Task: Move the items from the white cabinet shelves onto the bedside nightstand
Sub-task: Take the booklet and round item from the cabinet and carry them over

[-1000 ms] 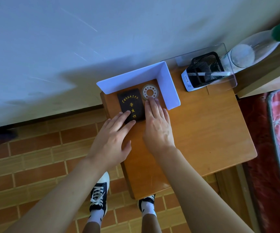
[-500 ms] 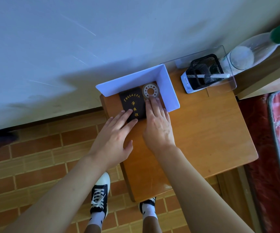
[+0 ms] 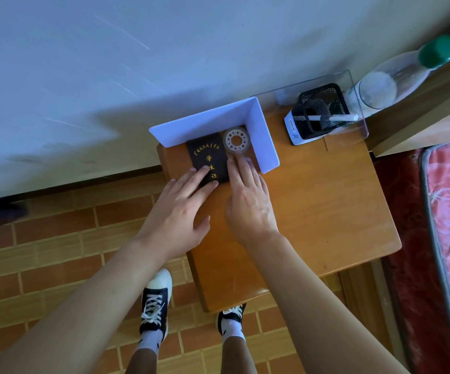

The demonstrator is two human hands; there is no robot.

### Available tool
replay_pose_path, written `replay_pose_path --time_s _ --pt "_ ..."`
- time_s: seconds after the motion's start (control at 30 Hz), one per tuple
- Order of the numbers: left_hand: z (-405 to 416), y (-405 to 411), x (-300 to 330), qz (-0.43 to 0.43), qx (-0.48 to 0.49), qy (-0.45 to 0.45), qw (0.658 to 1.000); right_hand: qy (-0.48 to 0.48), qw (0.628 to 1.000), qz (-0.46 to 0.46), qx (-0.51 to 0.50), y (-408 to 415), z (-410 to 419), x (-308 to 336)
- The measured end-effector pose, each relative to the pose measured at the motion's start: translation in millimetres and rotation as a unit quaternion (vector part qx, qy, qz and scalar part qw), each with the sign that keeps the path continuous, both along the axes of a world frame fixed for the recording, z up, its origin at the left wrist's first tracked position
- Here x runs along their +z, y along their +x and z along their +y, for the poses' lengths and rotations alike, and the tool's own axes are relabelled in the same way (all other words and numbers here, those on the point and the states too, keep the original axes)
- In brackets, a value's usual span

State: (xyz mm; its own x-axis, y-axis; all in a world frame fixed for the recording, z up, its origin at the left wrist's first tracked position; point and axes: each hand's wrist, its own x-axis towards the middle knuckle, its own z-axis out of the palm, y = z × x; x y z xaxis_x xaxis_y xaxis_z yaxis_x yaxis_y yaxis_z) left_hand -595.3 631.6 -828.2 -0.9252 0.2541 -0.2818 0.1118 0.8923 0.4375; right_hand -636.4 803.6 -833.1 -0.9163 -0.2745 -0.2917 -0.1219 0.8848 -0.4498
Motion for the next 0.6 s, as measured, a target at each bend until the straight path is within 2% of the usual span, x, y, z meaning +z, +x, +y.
replay_pose_path --time_s 0.17,0.33,0.6 --pt "8 9 15 0.013 0.043 0.012 0.999 -0.012 1.000 -0.020 0.000 10 3 17" --pt "16 31 39 0.024 0.128 0.032 0.991 -0.021 0.998 -0.052 0.023 24 9 44" --pt "15 76 109 0.026 0.265 0.002 0.964 0.009 0.995 -0.050 0.090 49 20 106"
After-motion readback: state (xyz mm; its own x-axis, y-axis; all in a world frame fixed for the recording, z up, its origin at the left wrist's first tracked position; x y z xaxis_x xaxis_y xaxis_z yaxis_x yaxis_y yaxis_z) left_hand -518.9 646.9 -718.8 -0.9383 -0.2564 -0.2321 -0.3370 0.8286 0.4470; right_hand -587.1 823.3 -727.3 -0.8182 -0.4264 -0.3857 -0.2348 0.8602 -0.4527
